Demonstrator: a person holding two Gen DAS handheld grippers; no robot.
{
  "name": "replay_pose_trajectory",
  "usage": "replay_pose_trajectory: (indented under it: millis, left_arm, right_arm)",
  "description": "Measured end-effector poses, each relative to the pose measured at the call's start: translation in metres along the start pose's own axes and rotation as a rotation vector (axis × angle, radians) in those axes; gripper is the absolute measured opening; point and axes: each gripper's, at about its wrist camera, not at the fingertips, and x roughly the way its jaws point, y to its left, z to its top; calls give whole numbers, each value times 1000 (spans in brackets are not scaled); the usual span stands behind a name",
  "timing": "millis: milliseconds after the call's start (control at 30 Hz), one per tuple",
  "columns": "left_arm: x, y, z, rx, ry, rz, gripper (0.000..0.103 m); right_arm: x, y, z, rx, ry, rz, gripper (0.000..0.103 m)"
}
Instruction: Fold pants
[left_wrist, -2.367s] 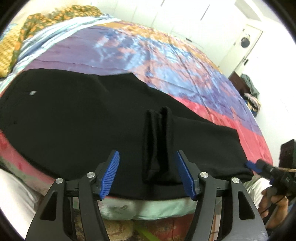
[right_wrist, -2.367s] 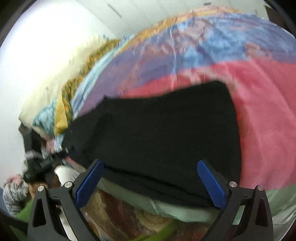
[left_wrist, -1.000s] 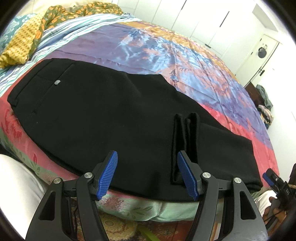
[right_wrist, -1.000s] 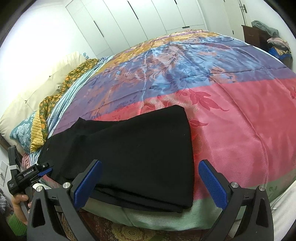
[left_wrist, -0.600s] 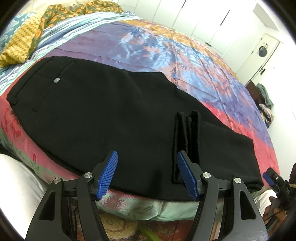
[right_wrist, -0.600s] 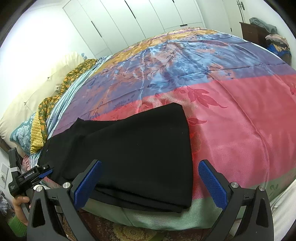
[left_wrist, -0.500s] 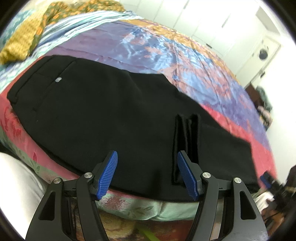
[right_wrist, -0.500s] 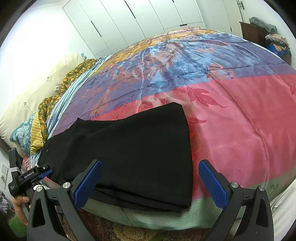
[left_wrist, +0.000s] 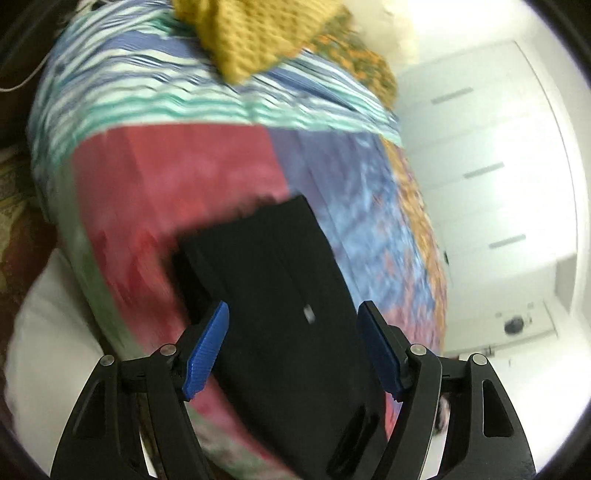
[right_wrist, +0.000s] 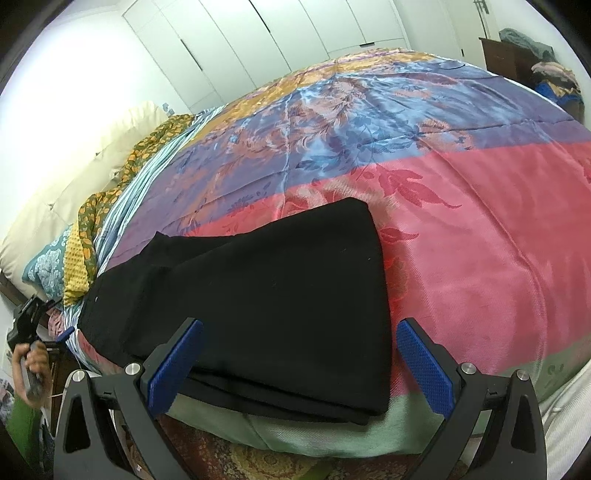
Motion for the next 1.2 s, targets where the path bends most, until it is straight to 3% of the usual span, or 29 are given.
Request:
replay_pose_trajectory:
  millis: [100, 300, 600, 867, 933, 1000, 1067, 1200]
  left_arm:
    - [5, 16, 13, -67, 4, 28, 71]
    - [17, 48, 9, -166, 48, 45, 70]
    - [30, 53, 14, -163, 16, 4, 66]
    - [64, 47, 26, -63, 64, 59, 65]
    - [59, 42, 24, -37, 46, 84, 51]
    - [52, 41, 22, -12, 33, 93, 28]
    - [40, 34, 18, 10, 16, 73, 23]
    - [8, -13, 6, 149, -34, 78, 21]
  right_arm:
    - [0, 2, -1, -11, -1, -2, 103]
    - [4, 0, -1, -2, 15, -8, 103]
    - [8, 1, -2, -10, 29, -17, 103]
    - [11, 2, -3, -18, 43, -27, 103]
    - [11, 2, -3, -16, 42, -27, 103]
    - [11, 1, -3, -8, 40, -24, 103]
    - [12, 0, -3, -4, 41, -21, 103]
    - [12, -1, -2, -3, 36, -19, 103]
